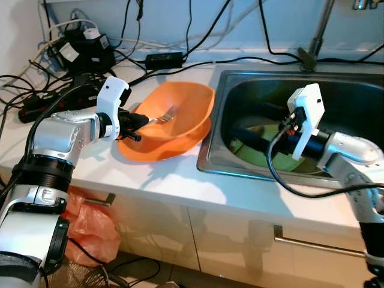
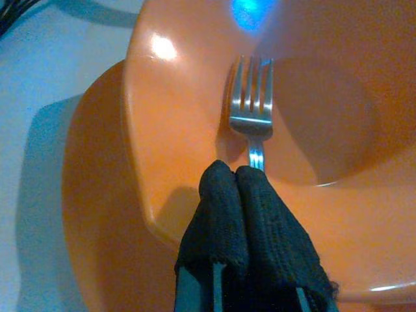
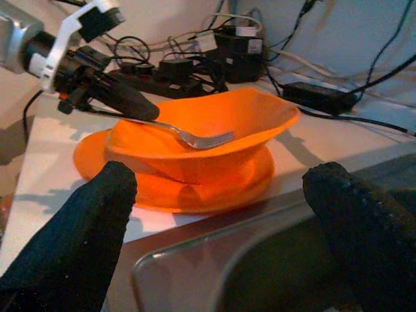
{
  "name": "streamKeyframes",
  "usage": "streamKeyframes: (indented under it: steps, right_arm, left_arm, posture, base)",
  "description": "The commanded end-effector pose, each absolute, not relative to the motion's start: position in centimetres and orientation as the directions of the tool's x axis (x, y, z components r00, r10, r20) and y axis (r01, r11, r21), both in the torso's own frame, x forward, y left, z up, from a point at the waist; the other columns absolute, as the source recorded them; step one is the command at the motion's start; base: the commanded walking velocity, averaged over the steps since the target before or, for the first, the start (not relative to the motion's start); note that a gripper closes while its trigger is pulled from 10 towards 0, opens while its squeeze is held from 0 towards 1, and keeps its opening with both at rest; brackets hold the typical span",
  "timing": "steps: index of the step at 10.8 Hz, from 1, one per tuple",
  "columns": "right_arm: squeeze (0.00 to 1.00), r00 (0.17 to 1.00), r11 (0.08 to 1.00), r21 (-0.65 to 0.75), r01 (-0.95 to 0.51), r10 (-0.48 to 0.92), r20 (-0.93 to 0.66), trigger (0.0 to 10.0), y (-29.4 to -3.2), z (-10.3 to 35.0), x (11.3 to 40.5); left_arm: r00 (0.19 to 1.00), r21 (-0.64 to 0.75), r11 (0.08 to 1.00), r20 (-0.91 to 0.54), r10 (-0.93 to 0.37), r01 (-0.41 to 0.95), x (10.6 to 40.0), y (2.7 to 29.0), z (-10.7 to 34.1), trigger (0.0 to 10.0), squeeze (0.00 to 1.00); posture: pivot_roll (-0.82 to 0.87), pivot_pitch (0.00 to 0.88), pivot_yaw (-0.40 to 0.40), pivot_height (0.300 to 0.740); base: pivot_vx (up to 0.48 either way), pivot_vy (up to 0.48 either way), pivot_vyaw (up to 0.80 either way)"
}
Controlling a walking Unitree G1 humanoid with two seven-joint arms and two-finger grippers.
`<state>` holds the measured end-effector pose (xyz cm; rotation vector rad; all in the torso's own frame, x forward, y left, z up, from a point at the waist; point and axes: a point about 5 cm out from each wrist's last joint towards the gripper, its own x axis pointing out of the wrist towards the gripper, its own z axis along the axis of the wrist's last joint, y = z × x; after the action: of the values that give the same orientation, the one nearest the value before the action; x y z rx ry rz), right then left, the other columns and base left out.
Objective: Kitchen organization
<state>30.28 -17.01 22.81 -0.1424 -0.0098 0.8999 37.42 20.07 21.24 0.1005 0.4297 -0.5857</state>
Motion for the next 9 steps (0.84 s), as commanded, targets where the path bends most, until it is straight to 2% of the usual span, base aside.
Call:
streamKeyframes:
  steps: [1, 3, 4, 5, 6, 9]
  right_arm:
    - [0.0, 0.598, 0.588, -0.127, -0.799, 0.799, -0.065, 10.0, -16.9, 22.7, 29.9]
    - [0.0, 0.597, 0.587, -0.127, -0.8, 0.799, -0.07, 10.0, -16.9, 22.7, 29.8]
    - [0.0, 0.591, 0.58, -0.126, -0.805, 0.803, -0.077, 10.0, -16.8, 22.6, 29.7]
    - [0.0, 0.59, 0.579, -0.125, -0.806, 0.804, -0.08, 10.0, -16.9, 22.5, 29.6]
    - [0.0, 0.589, 0.578, -0.125, -0.807, 0.804, -0.082, 10.0, -16.8, 22.4, 29.6]
    - [0.0, 0.586, 0.575, -0.124, -0.809, 0.806, -0.082, 10.0, -16.7, 22.3, 29.7]
  left_arm:
    - [0.746, -0.017, 0.828, -0.424, -0.514, 0.56, 37.6, 20.3, 21.8, 0.0, 0.0]
    - [0.745, -0.011, 0.821, -0.412, -0.524, 0.571, 37.8, 19.9, 22.2, 0.0, 0.0]
    - [0.755, -0.01, 0.819, -0.38, -0.534, 0.574, 37.9, 19.5, 22.8, 3.8, 0.0]
    - [0.786, -0.003, 0.825, -0.304, -0.539, 0.565, 38.2, 19.3, 23.9, 10.0, 1.0]
    - [0.809, -0.013, 0.834, -0.237, -0.539, 0.552, 38.3, 19.3, 24.8, 10.0, 1.0]
    - [0.823, -0.013, 0.844, -0.218, -0.525, 0.535, 38.1, 19.5, 25.0, 10.0, 1.0]
  posture:
    - [0.09, 0.032, 0.159, 0.74]
    - [0.09, 0.033, 0.159, 0.74]
    - [0.09, 0.034, 0.16, 0.74]
    - [0.09, 0.034, 0.159, 0.74]
    - [0.09, 0.034, 0.158, 0.74]
    - [0.1, 0.032, 0.157, 0.74]
  base:
    - [0.0, 0.0, 0.0]
    - [0.0, 0.0, 0.0]
    - [0.0, 0.0, 0.0]
    - [0.0, 0.0, 0.0]
    - [0.0, 0.0, 0.0]
    - [0.0, 0.0, 0.0]
